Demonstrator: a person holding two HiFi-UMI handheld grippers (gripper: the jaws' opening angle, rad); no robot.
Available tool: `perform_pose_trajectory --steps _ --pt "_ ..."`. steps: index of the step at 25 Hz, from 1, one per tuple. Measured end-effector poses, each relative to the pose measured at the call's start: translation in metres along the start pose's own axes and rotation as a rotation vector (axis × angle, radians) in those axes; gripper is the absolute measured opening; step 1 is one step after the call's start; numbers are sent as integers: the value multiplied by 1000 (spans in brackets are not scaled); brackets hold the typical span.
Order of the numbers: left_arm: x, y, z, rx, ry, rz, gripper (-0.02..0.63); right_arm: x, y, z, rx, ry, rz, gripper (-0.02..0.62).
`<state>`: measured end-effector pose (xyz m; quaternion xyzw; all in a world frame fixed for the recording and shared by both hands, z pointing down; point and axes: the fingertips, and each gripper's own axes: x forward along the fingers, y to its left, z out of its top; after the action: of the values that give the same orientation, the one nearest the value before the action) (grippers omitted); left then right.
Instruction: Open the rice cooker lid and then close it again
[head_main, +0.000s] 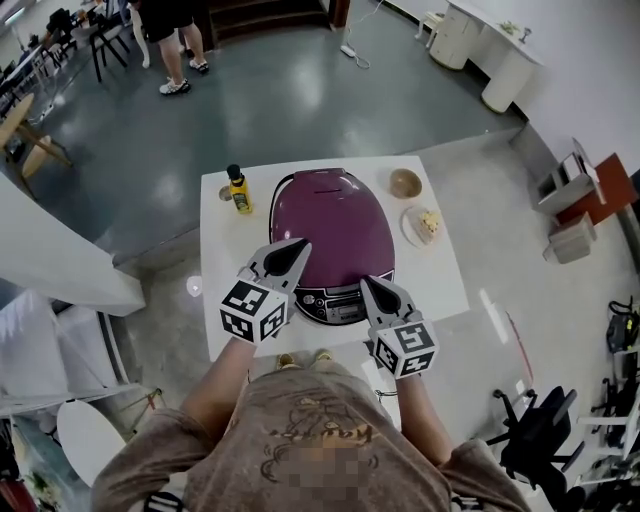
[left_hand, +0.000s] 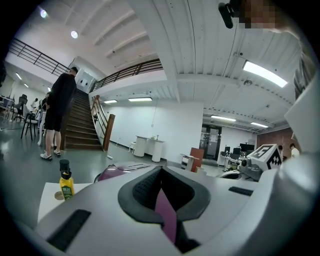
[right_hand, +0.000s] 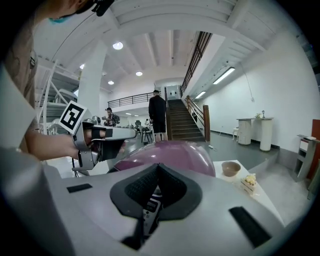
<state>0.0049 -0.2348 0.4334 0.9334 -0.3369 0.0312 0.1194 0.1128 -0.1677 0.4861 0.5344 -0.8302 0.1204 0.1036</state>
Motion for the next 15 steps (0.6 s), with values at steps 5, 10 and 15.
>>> perform_pose_trajectory --steps 5,10,15 --pt "6 -1 -4 12 23 8 20 6 -1 -8 -29 63 28 3" --pt "8 -3 -10 10 48 11 20 8 1 -12 -55 94 41 4" --pt "12 -1 -13 2 61 10 20 11 3 -15 -80 125 41 4"
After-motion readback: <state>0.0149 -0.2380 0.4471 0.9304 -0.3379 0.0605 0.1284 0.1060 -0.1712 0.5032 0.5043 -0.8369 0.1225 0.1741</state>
